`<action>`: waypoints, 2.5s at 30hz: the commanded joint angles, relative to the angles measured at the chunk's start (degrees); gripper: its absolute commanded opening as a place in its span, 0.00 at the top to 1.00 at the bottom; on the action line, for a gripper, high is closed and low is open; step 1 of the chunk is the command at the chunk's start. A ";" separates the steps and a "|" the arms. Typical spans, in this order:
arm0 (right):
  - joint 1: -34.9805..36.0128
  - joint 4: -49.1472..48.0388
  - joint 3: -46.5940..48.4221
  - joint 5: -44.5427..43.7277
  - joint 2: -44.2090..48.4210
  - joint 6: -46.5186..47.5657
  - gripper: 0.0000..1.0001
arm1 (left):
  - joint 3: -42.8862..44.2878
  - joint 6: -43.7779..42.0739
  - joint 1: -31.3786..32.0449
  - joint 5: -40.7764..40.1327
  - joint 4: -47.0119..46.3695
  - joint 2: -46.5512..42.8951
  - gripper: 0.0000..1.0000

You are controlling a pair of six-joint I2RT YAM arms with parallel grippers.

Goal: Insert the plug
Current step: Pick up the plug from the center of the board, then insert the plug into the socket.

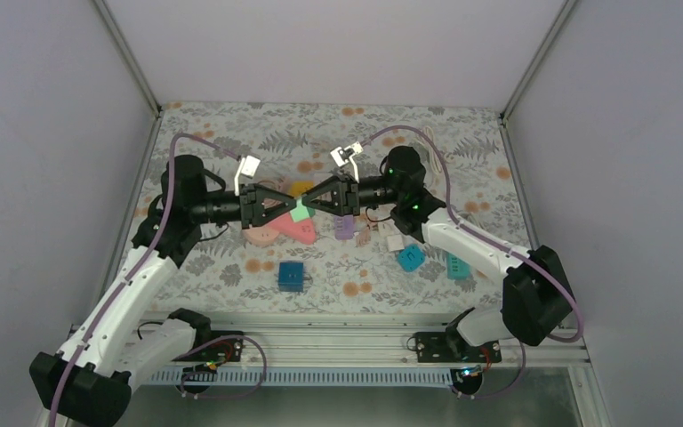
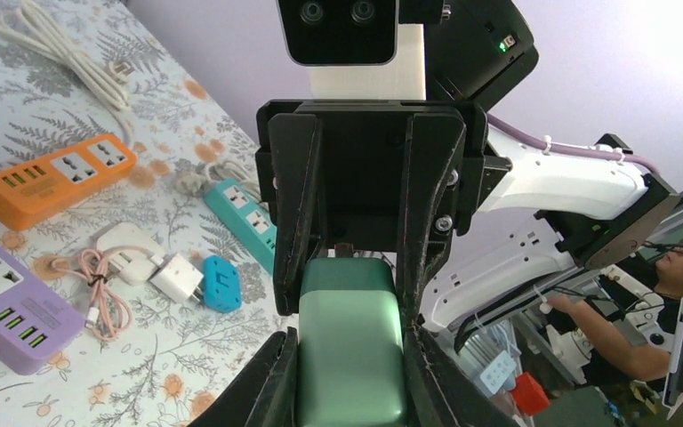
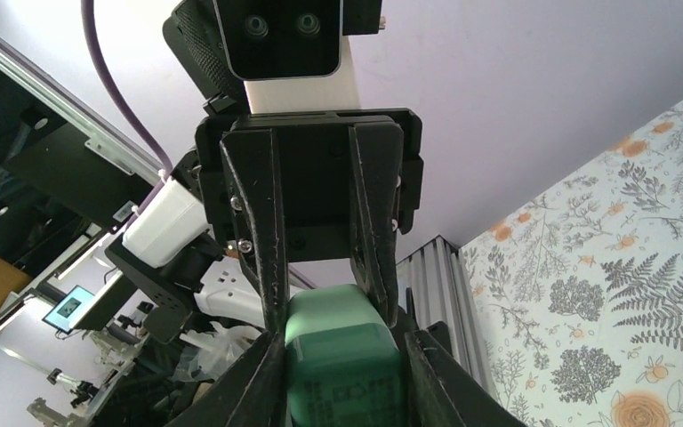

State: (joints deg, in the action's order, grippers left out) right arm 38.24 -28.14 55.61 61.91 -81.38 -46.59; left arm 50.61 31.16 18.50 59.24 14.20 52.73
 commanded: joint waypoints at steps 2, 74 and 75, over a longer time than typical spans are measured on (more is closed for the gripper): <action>0.78 -2.98 1.08 0.53 0.83 -3.26 0.74 | 1.80 1.44 -0.05 0.24 -2.56 -0.59 0.62; 8.29 36.65 5.83 -57.90 -13.31 10.85 0.22 | -0.36 3.00 4.79 -63.95 25.26 20.46 0.87; 8.39 36.79 6.34 -58.01 -13.51 10.96 0.22 | -0.54 3.17 4.74 -64.42 25.32 20.63 0.87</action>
State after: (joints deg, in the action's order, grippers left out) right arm 45.84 8.03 59.05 6.48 -93.71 -37.87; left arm 51.00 34.68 23.03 -3.42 40.77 72.10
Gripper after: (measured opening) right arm 0.781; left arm 0.279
